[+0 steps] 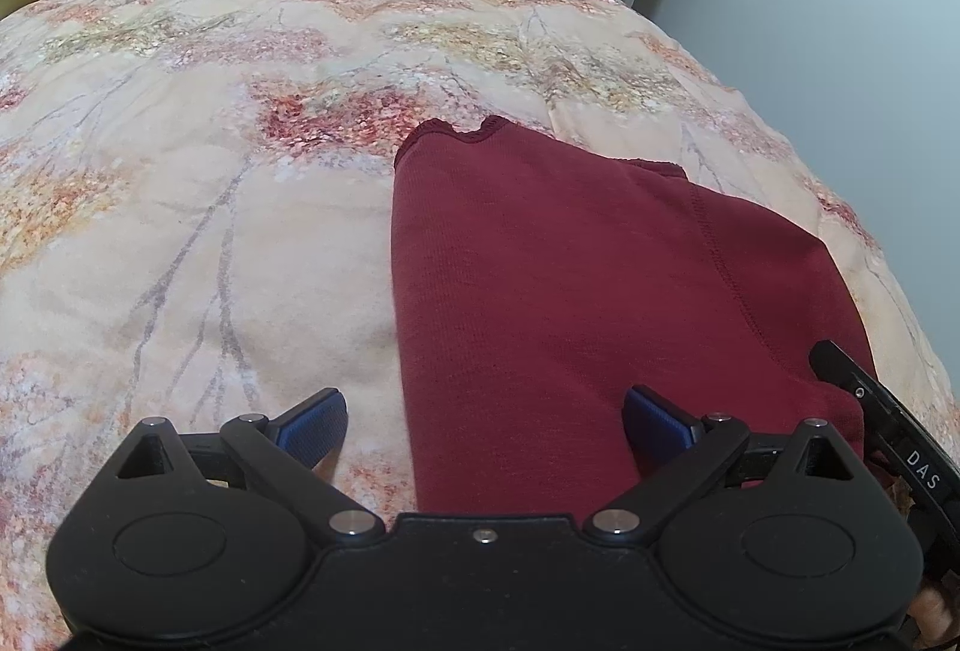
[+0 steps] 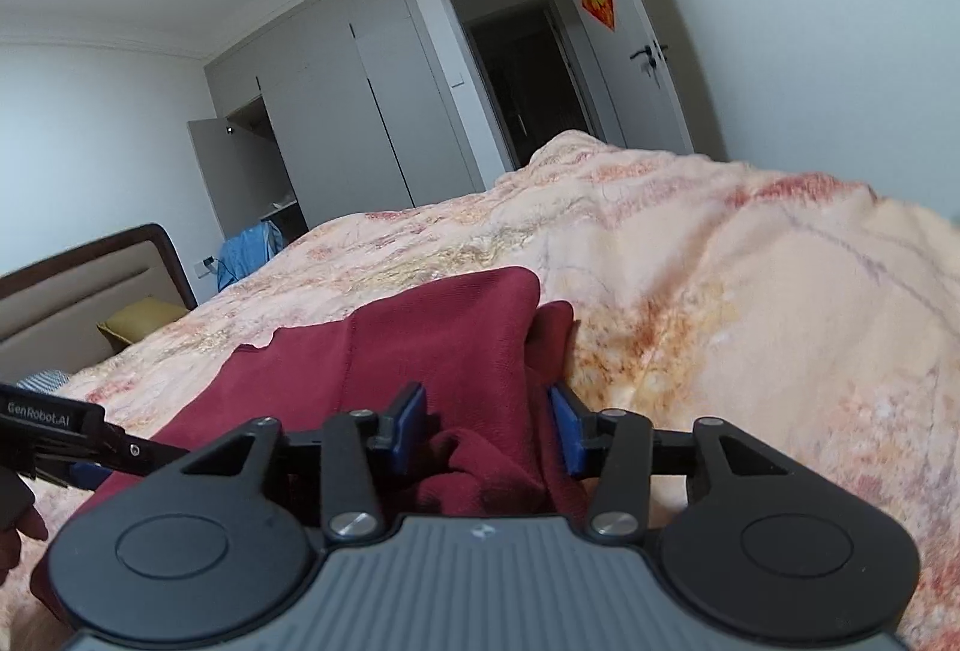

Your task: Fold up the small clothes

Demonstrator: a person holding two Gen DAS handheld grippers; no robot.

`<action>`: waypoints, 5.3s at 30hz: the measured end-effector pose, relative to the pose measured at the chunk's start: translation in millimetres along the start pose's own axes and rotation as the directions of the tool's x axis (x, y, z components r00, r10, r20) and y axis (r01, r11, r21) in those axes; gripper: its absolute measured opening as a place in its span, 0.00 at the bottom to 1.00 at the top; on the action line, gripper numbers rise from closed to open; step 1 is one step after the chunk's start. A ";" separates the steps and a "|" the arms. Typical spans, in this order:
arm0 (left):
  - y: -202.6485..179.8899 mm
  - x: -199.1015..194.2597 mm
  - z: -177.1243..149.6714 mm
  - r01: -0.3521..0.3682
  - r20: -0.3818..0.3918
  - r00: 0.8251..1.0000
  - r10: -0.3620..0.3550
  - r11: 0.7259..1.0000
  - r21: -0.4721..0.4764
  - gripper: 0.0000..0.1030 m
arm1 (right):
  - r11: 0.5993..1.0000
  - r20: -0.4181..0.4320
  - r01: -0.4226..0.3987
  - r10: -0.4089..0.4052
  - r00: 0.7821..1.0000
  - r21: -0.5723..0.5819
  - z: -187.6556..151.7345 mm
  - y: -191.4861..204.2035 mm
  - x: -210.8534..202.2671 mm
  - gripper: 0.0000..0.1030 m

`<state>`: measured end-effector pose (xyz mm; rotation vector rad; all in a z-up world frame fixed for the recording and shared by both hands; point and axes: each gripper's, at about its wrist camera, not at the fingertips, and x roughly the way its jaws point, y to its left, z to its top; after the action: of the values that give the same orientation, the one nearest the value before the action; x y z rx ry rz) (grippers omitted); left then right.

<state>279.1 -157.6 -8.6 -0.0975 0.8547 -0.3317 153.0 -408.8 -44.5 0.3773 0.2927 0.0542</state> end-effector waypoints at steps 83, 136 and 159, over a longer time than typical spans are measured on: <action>108.9 -89.4 6.2 -0.089 0.167 0.983 0.081 0.995 0.036 0.29 | 0.976 -0.234 -0.212 0.217 0.948 0.048 18.7 131.4 2.2 0.51; 114.2 -116.4 40.2 -0.167 0.352 0.919 0.177 0.984 -0.057 0.25 | 0.949 -0.129 -0.283 0.266 0.955 -0.137 64.1 195.2 41.7 0.14; 169.9 -93.8 23.3 -0.247 0.257 0.921 0.294 0.948 -0.198 0.78 | 0.969 -0.316 -0.217 0.172 0.933 -0.115 32.6 205.3 136.7 0.39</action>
<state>281.7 32.3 37.8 -0.1718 0.5976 0.0164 293.7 -215.2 23.5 0.2477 0.5525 0.3309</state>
